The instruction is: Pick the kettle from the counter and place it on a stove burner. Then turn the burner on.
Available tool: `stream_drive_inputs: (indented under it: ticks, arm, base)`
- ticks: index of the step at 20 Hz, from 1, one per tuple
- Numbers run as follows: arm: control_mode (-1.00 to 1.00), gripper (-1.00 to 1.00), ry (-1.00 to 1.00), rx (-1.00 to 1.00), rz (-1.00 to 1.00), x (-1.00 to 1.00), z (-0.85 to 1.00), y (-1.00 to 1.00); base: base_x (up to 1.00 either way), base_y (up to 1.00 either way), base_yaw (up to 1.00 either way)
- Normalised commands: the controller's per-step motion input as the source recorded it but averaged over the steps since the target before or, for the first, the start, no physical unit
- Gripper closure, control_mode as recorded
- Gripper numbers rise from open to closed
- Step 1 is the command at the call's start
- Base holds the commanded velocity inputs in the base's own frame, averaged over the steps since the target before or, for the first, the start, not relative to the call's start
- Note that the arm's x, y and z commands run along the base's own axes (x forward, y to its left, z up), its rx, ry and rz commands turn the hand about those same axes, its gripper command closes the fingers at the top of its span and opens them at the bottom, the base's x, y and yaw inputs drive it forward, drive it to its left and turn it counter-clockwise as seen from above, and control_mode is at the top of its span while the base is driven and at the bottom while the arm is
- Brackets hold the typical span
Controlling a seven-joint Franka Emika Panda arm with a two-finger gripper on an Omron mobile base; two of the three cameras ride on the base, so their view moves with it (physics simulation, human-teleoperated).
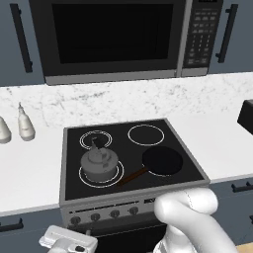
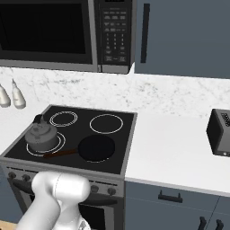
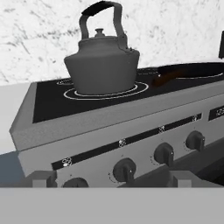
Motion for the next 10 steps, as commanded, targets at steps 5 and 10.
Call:
stream_drive_inputs:
  ticks: [5, 10]
  arm:
    - [-1.0, -1.0, 0.0, 0.0, 0.01, 0.12, -0.12, 0.0]
    - [-1.0, -1.0, 0.0, 0.0, 0.03, 0.21, 0.0, 0.0]
  base:
    - [0.0, 0.0, 0.0]
    - [0.0, 0.0, 0.0]
